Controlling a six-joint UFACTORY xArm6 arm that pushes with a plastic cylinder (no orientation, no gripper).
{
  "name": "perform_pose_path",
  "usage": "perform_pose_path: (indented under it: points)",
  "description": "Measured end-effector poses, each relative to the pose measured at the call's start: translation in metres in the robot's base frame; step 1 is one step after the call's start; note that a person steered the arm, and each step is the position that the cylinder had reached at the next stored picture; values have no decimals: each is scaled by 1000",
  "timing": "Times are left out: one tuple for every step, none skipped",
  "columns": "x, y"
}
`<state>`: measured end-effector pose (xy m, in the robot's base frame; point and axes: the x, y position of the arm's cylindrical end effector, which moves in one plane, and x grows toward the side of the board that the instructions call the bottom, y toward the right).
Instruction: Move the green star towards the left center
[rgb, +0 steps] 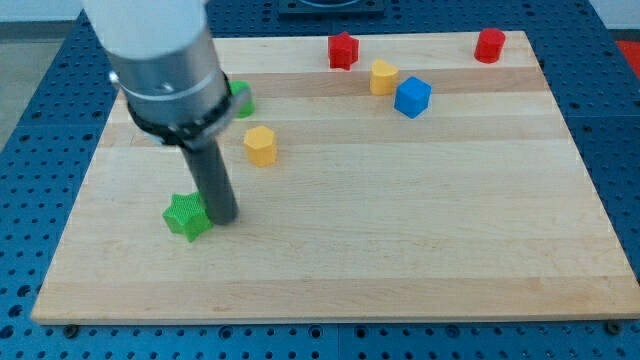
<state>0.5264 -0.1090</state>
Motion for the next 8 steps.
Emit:
perform_pose_path:
  points:
    - [43, 17]
    - [29, -50]
    - [-33, -91]
    - [-31, -99]
    - [13, -80]
    - [-4, -43]
    - [-59, -36]
    - [-106, -59]
